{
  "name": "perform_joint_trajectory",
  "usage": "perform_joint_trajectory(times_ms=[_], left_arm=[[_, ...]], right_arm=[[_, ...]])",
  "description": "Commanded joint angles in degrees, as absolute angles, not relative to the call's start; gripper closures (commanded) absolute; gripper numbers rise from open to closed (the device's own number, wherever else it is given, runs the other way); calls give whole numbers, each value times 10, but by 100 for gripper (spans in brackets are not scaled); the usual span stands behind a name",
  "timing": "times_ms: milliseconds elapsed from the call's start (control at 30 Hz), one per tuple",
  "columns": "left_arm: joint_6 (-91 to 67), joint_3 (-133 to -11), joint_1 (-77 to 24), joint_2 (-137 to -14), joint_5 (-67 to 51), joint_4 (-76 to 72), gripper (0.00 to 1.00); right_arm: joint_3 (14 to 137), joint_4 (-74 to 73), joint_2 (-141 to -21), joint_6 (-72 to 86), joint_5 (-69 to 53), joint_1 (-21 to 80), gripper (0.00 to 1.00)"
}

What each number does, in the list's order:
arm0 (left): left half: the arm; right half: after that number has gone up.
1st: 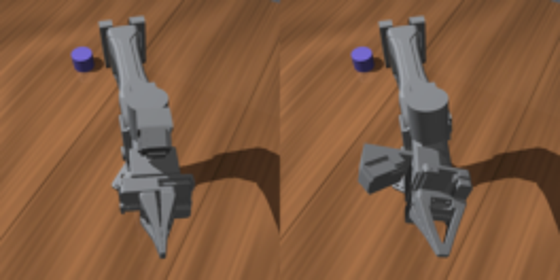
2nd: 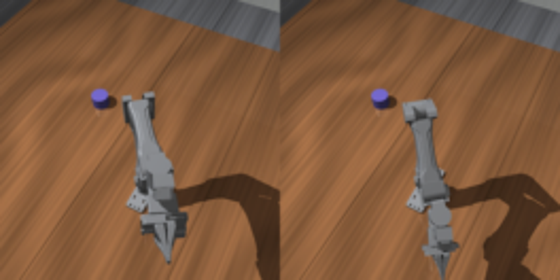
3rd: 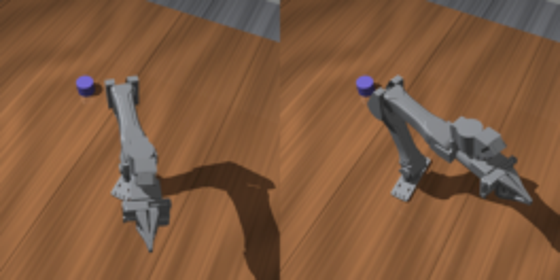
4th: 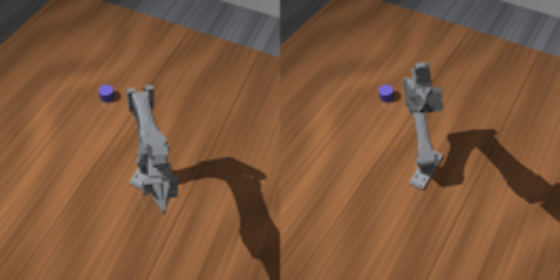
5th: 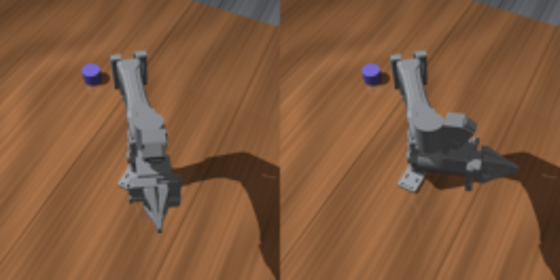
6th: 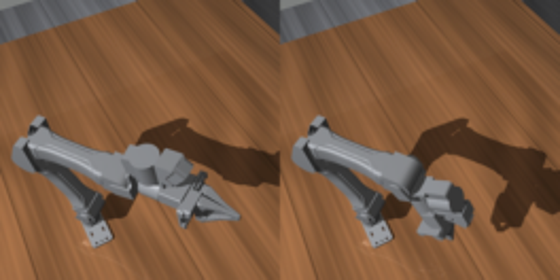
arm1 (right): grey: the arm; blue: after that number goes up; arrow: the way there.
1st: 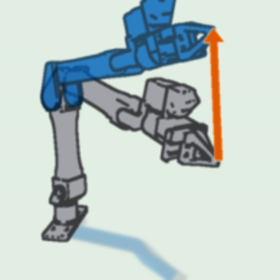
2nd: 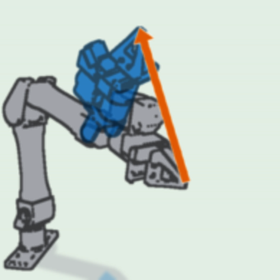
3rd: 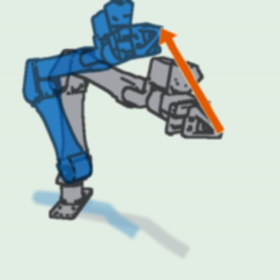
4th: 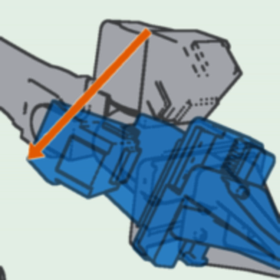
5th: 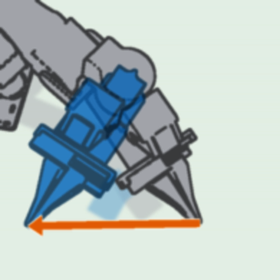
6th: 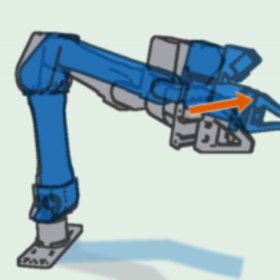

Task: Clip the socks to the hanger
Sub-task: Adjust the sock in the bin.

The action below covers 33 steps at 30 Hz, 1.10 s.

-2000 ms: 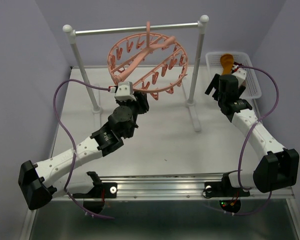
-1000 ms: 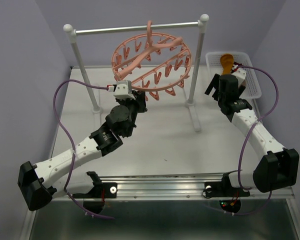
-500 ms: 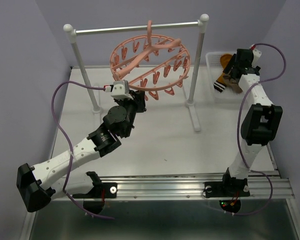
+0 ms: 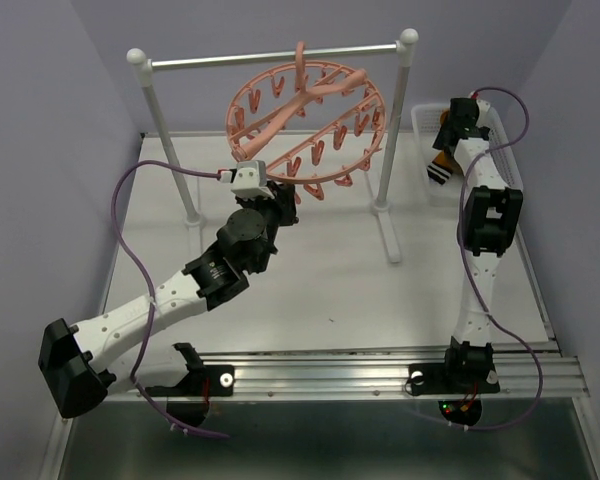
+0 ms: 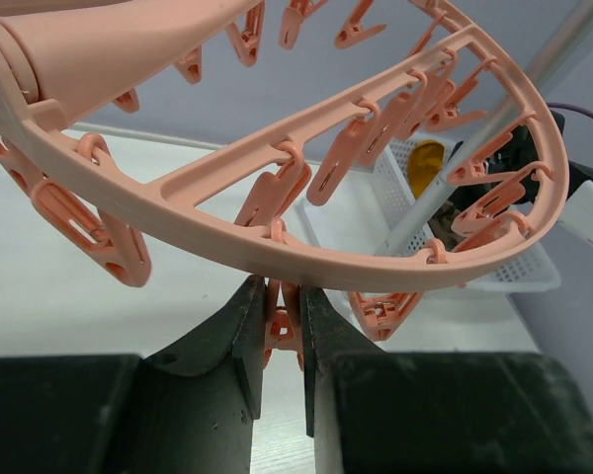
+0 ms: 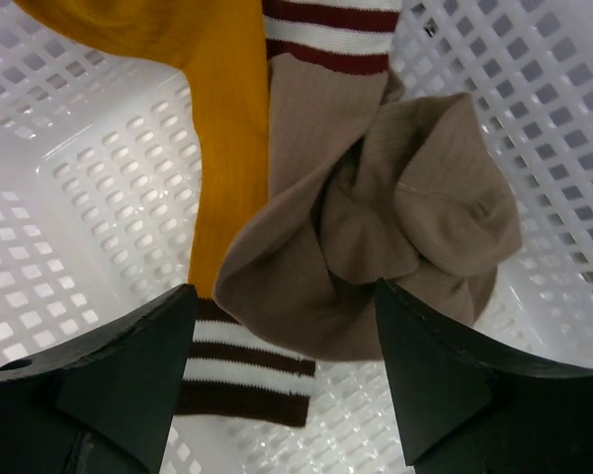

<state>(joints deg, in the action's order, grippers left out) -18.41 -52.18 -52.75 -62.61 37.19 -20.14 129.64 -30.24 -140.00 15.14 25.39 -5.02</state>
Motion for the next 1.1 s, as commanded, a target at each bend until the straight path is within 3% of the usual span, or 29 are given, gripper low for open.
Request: perform_joint_trajectory(times_ms=[0,267,400,533,667,700,1067], left_arm=[[-189,-548,-524,-608,378,-228,100],[-194,-537,-524,-599,374,-229,100],[-197,-530,-524,-584,381,-231,100],[-199,-523,-523,-576,381,-236,100],[-198,-518,-524,-571,380,-236,100],[-199,-517,-523,-570,379,-235,100],[-210,-512,-524,-570,354,-236,100]], right_arm=[[1347,-268,-1421,128,250,-49,25],[1342,-217,-1446,114,231,-49,34],[1336,-215,-1452,115,252,-49,46],[1339,-215,-1462,112,256,-49,47],[1341,-214,-1460,111,239,-49,83],[1343,-214,-1456,111,241,-49,99],[1308,-206,-1316,15,273,-49,99]])
